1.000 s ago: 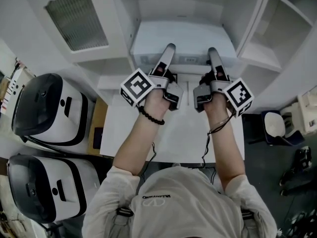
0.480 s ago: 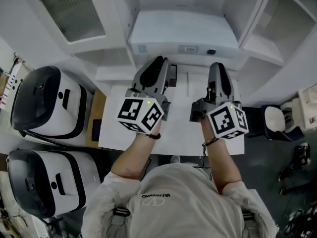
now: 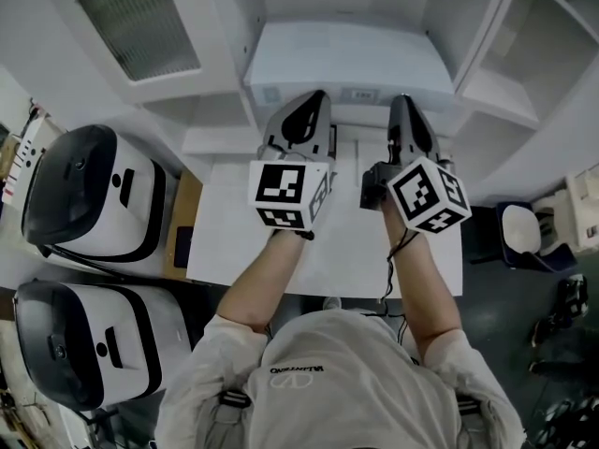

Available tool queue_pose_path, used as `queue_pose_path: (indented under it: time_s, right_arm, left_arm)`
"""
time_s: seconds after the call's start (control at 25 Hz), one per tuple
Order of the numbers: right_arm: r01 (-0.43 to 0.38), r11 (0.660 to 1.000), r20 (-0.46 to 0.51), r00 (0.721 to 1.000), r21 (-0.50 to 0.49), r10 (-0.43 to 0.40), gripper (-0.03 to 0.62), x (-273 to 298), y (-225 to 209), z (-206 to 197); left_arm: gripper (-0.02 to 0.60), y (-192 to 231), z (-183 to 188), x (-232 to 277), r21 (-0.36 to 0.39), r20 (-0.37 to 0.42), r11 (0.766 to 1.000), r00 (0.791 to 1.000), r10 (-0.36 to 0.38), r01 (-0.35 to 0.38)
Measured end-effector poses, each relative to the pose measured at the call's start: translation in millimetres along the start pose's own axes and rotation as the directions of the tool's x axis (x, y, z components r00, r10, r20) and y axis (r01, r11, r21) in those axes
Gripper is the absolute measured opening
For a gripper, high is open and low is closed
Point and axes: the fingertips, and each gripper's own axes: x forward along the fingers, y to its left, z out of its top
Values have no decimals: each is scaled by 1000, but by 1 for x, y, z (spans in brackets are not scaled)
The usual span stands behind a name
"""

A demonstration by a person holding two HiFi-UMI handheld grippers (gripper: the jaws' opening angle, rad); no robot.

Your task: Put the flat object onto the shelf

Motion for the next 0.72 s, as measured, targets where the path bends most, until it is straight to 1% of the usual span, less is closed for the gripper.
queue_pose_path:
  time_s: [0.12, 0.24, 0.56, 0.72]
  right_arm:
    - [3, 1000, -12, 1000, 14, -3, 11, 9, -6, -3]
    - [5, 999, -24, 1000, 32, -5, 11, 21, -10, -4]
    - [26, 999, -46, 999, 36, -25, 11, 48, -23, -1]
    - [15, 999, -56, 998, 34, -13, 11, 55, -22, -4]
  left_arm:
    - [5, 3, -1, 9, -3, 5, 1000, 1000, 11, -11]
    - [5, 10, -2, 20, -26, 4, 1000, 1000, 17, -16]
    - [5, 21, -8, 46, -48, -6, 999, 1000, 21, -22]
    - [5, 28, -10, 53, -63, -3, 998, 999, 32, -32]
